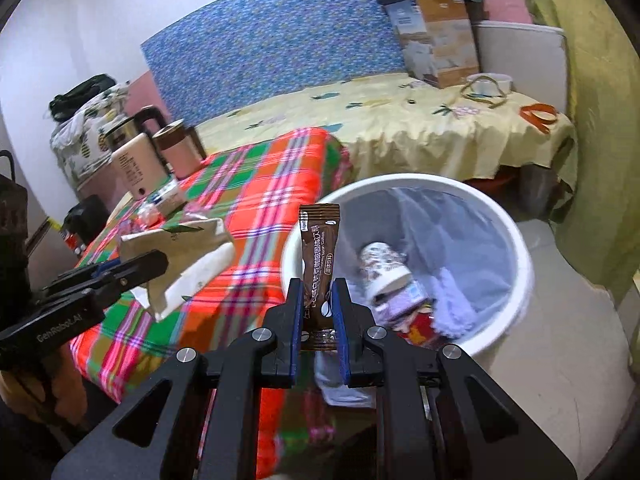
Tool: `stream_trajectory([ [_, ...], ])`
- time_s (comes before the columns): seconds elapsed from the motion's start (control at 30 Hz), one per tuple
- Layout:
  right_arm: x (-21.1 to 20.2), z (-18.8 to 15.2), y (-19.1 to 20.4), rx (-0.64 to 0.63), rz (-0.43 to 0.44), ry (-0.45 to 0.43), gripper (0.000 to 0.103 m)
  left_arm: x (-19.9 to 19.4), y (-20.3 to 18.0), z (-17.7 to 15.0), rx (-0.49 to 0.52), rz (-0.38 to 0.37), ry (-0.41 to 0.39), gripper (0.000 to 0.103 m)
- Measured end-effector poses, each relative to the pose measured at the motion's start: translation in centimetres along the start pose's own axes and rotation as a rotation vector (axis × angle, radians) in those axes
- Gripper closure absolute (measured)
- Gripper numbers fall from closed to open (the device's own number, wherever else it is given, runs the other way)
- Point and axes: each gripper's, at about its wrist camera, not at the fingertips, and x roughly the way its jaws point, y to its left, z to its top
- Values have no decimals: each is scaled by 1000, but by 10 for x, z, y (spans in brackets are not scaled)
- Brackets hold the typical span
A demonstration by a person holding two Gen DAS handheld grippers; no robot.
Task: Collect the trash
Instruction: 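Carry the wrapper and napkin over the bin and open both tools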
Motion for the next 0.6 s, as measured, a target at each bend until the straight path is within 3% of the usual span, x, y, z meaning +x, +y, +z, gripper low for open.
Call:
stream_trajectory([
  [0.6, 6, 1, -41, 93, -60, 12, 86, 49, -46, 23, 75, -75, 38, 77],
])
